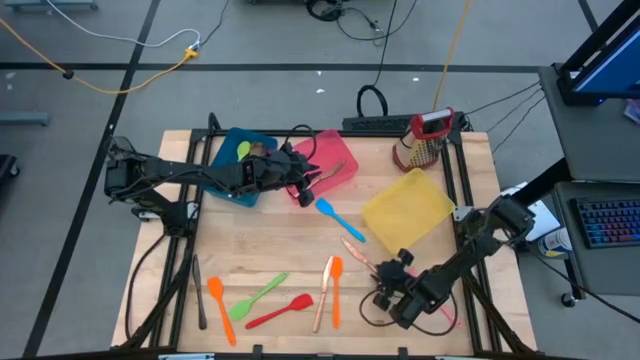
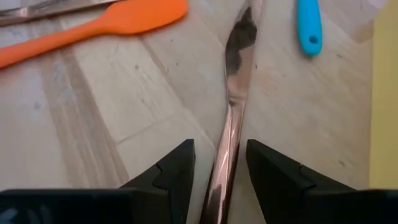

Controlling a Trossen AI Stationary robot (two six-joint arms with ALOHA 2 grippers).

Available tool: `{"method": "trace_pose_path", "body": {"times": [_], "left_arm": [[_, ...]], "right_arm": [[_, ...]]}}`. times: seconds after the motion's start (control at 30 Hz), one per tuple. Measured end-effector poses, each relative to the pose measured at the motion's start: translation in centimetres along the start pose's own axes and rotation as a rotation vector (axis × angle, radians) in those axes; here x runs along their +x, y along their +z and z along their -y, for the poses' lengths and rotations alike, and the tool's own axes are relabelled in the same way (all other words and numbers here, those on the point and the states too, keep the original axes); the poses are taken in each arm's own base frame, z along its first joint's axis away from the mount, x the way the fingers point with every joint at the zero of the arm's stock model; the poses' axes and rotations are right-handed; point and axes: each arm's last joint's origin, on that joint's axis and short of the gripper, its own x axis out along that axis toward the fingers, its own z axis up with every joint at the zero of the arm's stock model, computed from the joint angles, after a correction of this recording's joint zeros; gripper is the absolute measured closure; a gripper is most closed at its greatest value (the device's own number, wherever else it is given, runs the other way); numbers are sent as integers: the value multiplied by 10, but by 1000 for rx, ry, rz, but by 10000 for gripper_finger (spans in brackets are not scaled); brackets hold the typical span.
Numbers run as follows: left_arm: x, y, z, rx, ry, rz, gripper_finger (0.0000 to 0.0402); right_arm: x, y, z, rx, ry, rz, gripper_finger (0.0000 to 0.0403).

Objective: Pick & Place Kitchen Items
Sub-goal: Put the right gold knife into the pink bin

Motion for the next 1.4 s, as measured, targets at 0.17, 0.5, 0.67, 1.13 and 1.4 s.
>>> {"method": "trace_pose_path", "body": {"times": [0.17,0.5,0.67,1.13,1.4], "left_arm": [[0,-2,0,3,0,-19,321],[0,-3,0,4,-2,-31,321],[0,-4,0,6,-2,-37,321],[-1,-4,4,9,-29,-36,321],[-3,-3,14,27,-62,-32,321]], "right_arm": [[15,-12,-1,-16,-41,17,260],[26,-23,1,-22,-102,51,291],[28,-26,5,-66,-93,41,338],[29,-25,7,-33,-64,106,373],[13,-1,4,-42,3,126,373]]}}
